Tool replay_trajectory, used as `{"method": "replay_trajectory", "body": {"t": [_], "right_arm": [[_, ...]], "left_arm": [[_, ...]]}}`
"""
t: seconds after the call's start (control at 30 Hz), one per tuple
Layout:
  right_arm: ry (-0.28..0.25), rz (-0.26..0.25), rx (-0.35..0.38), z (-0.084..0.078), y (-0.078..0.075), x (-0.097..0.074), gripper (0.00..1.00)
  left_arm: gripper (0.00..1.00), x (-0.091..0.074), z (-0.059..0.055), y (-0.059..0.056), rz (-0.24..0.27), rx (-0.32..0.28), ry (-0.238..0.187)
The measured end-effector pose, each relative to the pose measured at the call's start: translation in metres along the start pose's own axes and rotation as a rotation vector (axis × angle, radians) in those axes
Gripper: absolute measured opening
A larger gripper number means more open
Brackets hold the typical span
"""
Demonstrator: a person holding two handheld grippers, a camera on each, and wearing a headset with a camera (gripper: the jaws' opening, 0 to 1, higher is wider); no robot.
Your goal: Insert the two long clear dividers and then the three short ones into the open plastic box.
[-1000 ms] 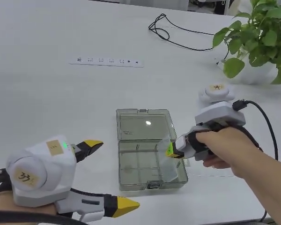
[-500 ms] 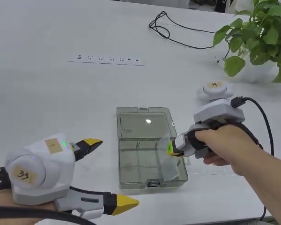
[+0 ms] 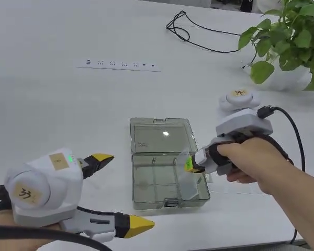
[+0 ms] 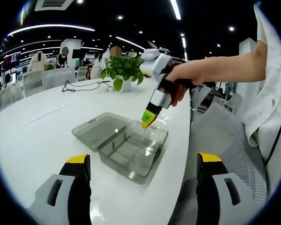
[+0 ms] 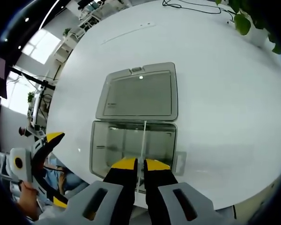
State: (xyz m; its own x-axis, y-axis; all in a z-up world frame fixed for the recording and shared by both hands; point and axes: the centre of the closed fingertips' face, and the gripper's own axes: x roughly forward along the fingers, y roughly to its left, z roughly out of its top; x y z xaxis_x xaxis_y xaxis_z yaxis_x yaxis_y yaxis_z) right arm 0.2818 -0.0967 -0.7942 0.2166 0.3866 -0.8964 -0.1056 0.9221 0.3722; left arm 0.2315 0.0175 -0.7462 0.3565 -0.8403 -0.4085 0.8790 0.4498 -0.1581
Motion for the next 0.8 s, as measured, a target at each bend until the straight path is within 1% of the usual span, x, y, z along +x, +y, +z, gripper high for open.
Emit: {"method": "replay_trajectory", "body": {"t": [0.07,0.23,0.43,0.47,0.73,0.8], "right_arm": [[-0.001,-0.002,-0.007,-0.0002,0.0,-0.0001,0.07],[-0.002,-0.021,-0.056,0.0004,0.0028,0.001,0.07],[-0.003,-0.051,-0.117,0.001,0.0038,0.002,0.07],[-0.002,-0.062,-0.138,0.0014,0.0031,0.0017,0.07],[0.004,-0.061,-0.14,0.0004,0.0019,0.0025,0.07],[0.007,-0.064,-0.144,0.0001,0.0011,0.0035,0.07]], "left_arm": [[0.96,-0.0001,-0.0004,0.0002,0.001,0.0,0.0],[0.96,-0.0003,-0.0013,0.0009,0.001,0.0,0.004],[0.96,0.0004,0.0003,0.0001,-0.002,0.003,0.002],[0.96,0.0006,0.0004,0.0,-0.003,0.003,0.002],[0.96,0.0009,0.0019,0.0004,-0.002,0.002,-0.002],[0.96,0.0009,0.0006,0.0007,-0.002,0.004,0.003]]}}
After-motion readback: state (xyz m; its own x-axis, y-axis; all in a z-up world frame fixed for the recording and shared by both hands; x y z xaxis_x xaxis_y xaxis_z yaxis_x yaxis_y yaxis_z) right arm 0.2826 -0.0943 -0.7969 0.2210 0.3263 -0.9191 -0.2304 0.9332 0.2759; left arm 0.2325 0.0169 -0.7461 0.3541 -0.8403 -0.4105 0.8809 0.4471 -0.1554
